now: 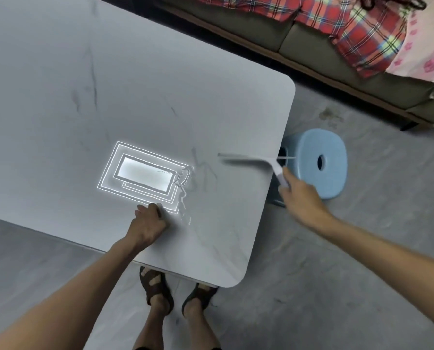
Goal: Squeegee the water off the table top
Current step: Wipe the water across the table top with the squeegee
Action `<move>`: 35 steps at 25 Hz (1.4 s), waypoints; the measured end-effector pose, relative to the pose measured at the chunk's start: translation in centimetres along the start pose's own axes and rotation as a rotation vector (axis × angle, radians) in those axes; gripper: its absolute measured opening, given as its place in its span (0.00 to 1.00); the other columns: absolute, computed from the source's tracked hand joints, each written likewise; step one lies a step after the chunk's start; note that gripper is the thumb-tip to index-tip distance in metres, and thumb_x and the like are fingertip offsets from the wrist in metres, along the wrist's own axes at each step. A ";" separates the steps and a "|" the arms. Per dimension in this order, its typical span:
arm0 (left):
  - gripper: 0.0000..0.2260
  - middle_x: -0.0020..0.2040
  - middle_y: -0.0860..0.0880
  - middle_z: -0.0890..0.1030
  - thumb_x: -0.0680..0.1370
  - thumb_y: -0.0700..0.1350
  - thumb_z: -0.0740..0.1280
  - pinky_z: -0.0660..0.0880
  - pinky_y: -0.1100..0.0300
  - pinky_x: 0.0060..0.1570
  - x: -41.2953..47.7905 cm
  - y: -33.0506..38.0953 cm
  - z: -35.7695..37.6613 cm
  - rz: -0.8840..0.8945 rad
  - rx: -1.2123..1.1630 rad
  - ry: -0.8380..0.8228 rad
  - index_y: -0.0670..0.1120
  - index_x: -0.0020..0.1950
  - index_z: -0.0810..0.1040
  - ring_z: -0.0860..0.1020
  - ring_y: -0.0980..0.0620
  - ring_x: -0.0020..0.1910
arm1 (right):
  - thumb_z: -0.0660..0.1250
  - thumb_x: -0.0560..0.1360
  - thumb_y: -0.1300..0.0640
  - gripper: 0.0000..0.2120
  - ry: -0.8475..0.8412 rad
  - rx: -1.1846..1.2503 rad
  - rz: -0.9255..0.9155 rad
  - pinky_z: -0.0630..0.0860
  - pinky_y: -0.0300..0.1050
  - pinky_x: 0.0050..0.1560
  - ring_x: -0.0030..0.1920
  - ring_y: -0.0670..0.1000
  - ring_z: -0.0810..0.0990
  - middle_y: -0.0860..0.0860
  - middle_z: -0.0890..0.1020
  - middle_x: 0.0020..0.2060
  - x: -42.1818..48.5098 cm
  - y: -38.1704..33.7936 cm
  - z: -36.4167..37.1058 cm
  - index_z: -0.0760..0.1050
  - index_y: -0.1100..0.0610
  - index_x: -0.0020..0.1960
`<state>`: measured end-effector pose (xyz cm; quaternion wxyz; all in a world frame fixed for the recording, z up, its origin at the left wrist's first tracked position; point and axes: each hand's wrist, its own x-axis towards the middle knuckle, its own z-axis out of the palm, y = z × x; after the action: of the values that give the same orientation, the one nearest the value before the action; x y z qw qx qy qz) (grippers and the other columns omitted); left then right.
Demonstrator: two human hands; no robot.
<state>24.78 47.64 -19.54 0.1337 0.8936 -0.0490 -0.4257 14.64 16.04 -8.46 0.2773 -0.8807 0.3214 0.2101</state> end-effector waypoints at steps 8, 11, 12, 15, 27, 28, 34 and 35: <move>0.19 0.64 0.33 0.65 0.76 0.39 0.61 0.70 0.49 0.54 0.5 0.2 0.0 0.013 0.051 -0.057 0.36 0.66 0.64 0.68 0.34 0.62 | 0.52 0.80 0.62 0.28 -0.024 -0.006 0.203 0.71 0.48 0.41 0.51 0.64 0.77 0.66 0.75 0.56 3.2 -4.5 2.5 0.49 0.52 0.78; 0.14 0.61 0.35 0.66 0.73 0.41 0.63 0.66 0.55 0.42 0.6 -0.3 -0.5 0.045 -0.009 -0.119 0.42 0.58 0.65 0.68 0.39 0.53 | 0.52 0.80 0.61 0.29 -0.086 -0.006 0.188 0.74 0.50 0.46 0.49 0.63 0.77 0.63 0.78 0.52 -2.6 -3.9 4.4 0.47 0.52 0.79; 0.13 0.61 0.34 0.65 0.72 0.42 0.63 0.65 0.55 0.39 0.6 -0.5 -0.6 0.047 -0.015 -0.135 0.44 0.55 0.64 0.68 0.40 0.52 | 0.52 0.80 0.60 0.28 -0.114 0.007 0.200 0.74 0.50 0.47 0.49 0.61 0.78 0.61 0.78 0.53 -3.6 -3.8 4.2 0.49 0.51 0.78; 0.14 0.67 0.31 0.61 0.71 0.42 0.64 0.65 0.55 0.42 0.7 -1.0 -0.5 0.050 -0.005 -0.164 0.46 0.53 0.63 0.67 0.35 0.61 | 0.53 0.80 0.58 0.21 -0.116 -0.030 0.169 0.72 0.47 0.46 0.49 0.60 0.77 0.62 0.79 0.54 -2.5 -4.3 2.3 0.60 0.53 0.73; 0.15 0.71 0.30 0.58 0.71 0.42 0.63 0.68 0.51 0.45 1.0 -2.3 0.1 0.049 -0.016 -0.172 0.43 0.56 0.66 0.64 0.28 0.67 | 0.52 0.77 0.64 0.19 0.090 0.175 0.135 0.73 0.45 0.35 0.48 0.57 0.75 0.57 0.72 0.54 15.8 -14.2 1.3 0.63 0.57 0.67; 0.13 0.71 0.31 0.57 0.71 0.41 0.63 0.66 0.53 0.42 0.9 -2.3 0.0 0.051 -0.025 -0.174 0.45 0.53 0.65 0.65 0.28 0.66 | 0.51 0.77 0.63 0.25 0.074 0.156 0.110 0.74 0.46 0.39 0.50 0.60 0.76 0.58 0.73 0.56 14.3 -14.1 2.7 0.58 0.54 0.74; 0.11 0.67 0.37 0.63 0.71 0.36 0.62 0.64 0.56 0.35 -0.5 -2.6 -0.1 0.130 -0.034 -0.080 0.46 0.50 0.64 0.72 0.39 0.50 | 0.52 0.80 0.57 0.28 -0.086 -0.091 -0.201 0.75 0.55 0.50 0.47 0.65 0.77 0.63 0.79 0.46 4.4 -9.7 7.3 0.48 0.44 0.77; 0.11 0.66 0.36 0.64 0.71 0.35 0.62 0.63 0.56 0.34 -1.0 -2.7 -0.1 0.134 -0.046 -0.063 0.46 0.49 0.64 0.73 0.39 0.49 | 0.53 0.80 0.57 0.29 -0.104 -0.149 -0.268 0.75 0.53 0.44 0.43 0.63 0.78 0.60 0.78 0.41 2.9 -8.7 8.0 0.48 0.43 0.77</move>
<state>24.20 50.40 -19.47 0.1806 0.8711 -0.1030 -0.4448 21.09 25.31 -13.04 0.2530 -0.9217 0.1696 0.2399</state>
